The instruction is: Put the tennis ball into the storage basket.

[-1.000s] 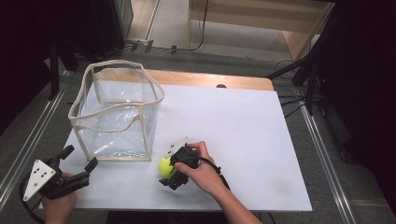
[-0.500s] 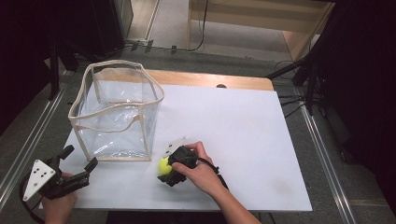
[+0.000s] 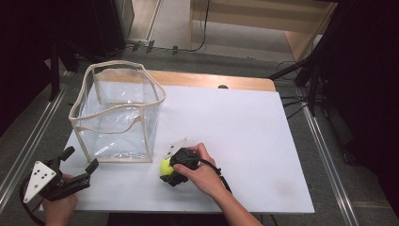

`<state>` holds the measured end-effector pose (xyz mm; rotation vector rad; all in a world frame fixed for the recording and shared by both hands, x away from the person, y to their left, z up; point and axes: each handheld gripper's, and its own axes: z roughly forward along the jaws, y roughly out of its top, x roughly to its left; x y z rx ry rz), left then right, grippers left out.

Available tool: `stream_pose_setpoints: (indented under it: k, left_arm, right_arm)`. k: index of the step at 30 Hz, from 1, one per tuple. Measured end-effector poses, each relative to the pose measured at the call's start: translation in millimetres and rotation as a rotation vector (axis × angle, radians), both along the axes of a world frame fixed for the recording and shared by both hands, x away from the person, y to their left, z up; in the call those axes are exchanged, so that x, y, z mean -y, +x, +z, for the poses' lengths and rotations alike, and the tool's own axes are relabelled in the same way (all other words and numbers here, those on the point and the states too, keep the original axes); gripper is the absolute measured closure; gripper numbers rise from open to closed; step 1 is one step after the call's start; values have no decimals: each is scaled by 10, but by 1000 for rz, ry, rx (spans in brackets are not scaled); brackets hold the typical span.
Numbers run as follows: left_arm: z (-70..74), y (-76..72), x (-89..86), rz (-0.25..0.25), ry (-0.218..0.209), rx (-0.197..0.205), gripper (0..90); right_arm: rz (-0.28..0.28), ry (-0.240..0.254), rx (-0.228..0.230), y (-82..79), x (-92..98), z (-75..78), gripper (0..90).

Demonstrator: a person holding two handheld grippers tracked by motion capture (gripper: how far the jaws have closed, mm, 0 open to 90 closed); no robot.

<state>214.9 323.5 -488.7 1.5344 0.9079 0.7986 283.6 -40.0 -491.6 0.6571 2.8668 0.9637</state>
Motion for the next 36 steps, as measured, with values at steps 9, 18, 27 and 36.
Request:
stream_pose_setpoints:
  k: [9, 18, 27, 36]
  left_arm:
    - [0, -1, 0, -1, 1, 0, 104]
    - [0, -1, 0, -1, 1, 0, 104]
    - [0, 0, 0, -1, 1, 0, 104]
    - [0, -1, -1, -1, 0, 0, 104]
  right_arm:
    - [-11, 14, -10, 40, -1, 41, 227]
    - [-6, 31, -9, 99, -1, 97, 227]
    - [-11, 26, -13, 183, 10, 150, 227]
    - [-10, 36, -12, 262, 1, 207, 227]
